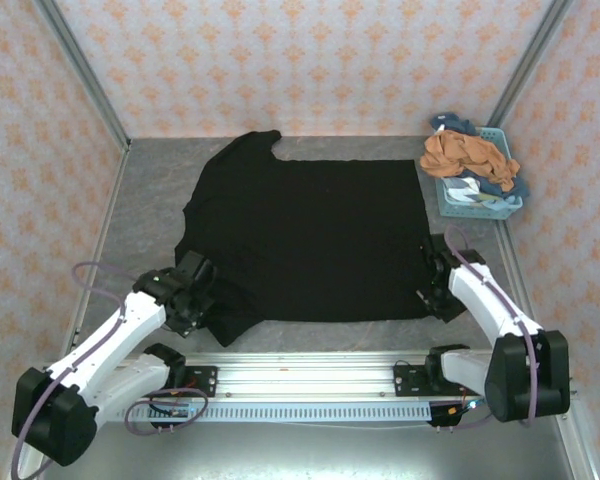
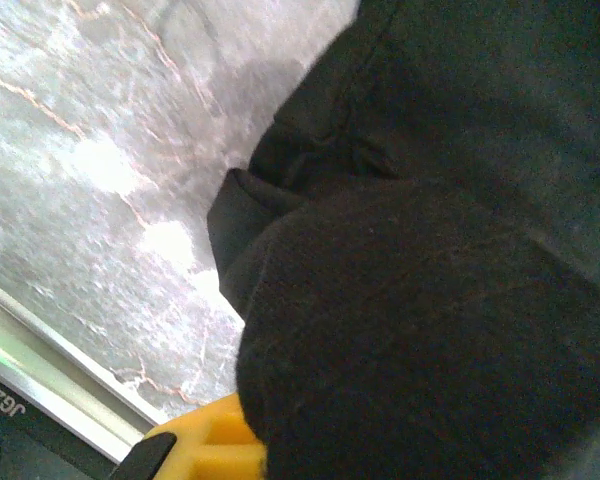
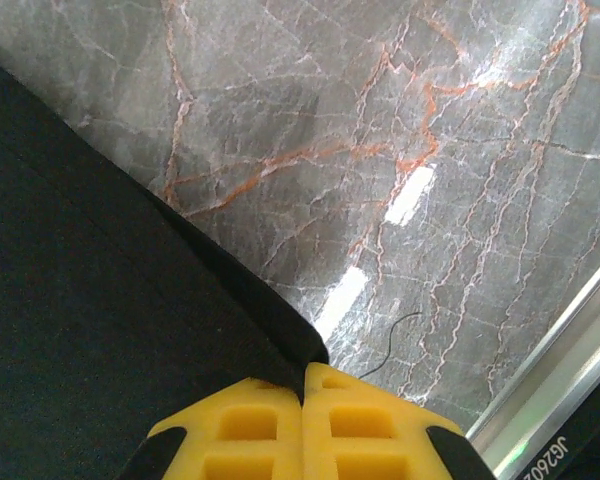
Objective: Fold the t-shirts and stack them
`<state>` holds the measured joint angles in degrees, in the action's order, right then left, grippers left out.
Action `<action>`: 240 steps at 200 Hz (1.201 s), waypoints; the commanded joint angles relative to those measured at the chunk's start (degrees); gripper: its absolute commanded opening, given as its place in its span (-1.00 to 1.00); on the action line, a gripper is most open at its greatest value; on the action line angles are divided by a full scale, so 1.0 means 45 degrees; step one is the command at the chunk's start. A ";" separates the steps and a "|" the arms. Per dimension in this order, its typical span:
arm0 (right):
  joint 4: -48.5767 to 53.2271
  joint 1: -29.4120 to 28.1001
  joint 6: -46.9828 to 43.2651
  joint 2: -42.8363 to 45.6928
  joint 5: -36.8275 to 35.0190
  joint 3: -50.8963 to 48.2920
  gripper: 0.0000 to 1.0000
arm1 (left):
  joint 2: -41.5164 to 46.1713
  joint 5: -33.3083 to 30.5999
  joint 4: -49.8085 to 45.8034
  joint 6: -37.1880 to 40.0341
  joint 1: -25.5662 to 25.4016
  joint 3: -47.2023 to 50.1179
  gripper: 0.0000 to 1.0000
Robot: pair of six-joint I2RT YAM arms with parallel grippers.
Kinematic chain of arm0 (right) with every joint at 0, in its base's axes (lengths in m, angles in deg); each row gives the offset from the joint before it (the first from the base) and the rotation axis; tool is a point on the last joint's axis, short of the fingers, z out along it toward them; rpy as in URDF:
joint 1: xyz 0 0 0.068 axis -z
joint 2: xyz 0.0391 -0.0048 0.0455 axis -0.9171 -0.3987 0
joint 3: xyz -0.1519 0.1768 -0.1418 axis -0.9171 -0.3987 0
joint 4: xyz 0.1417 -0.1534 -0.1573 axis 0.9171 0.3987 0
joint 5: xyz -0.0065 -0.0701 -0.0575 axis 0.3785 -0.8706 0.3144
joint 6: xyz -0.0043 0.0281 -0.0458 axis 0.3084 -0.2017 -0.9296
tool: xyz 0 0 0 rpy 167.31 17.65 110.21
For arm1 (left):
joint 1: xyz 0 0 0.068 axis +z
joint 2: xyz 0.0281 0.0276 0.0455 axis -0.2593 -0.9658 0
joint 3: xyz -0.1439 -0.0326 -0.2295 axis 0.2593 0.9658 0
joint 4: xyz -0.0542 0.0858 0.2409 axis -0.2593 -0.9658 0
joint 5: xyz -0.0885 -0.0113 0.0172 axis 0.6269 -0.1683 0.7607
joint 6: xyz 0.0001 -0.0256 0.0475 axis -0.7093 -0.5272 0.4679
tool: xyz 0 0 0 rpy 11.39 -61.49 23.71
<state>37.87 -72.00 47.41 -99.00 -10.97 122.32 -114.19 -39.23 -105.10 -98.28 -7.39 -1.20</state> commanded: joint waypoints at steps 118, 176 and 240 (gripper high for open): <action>-0.0141 0.0178 0.0092 -0.2756 -0.1590 0.0986 -1.00 | -0.2036 -0.0053 -0.1866 0.0342 -0.0947 -0.0540 0.67; -0.0155 0.0197 -0.0167 -0.2756 -0.1351 0.0913 -1.00 | 0.0320 0.1022 -0.0911 -0.1193 -0.0309 0.1497 0.11; -0.0353 0.0187 -0.0251 -0.3136 -0.1017 0.1082 -1.00 | 0.0995 0.1522 -0.0655 -0.1574 -0.0311 0.2376 -0.81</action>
<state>35.96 -71.54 46.91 -112.42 -14.51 125.89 -109.94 -33.92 -106.72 -102.76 -9.07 6.45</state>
